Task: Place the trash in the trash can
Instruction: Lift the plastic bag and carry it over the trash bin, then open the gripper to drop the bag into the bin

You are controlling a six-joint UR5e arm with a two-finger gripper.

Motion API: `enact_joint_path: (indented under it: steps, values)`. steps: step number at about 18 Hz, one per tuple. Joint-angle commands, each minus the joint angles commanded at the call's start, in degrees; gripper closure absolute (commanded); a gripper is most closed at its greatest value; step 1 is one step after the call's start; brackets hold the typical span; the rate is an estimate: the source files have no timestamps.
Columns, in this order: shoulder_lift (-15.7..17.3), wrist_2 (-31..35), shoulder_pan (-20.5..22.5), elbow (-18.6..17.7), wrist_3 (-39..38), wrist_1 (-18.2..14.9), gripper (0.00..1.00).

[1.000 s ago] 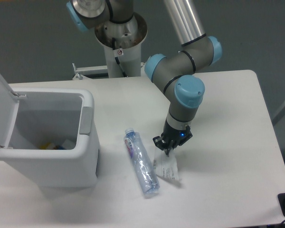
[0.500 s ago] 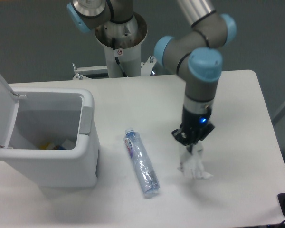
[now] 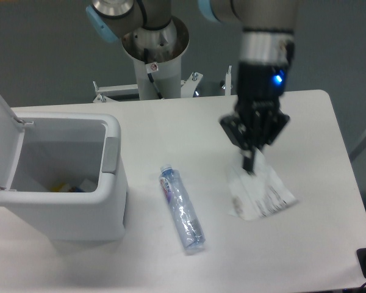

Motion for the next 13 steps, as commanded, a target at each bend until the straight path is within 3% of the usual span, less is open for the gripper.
enact_joint_path:
  steps: [5,10,13]
  values:
    - [4.75,0.09,-9.4,-6.23,2.98,0.7,1.0]
    - [4.41,0.35,-17.93,-10.27,8.68,0.61,1.0]
    - [4.14,0.35,-18.65,-12.39,14.05,0.44,1.0]
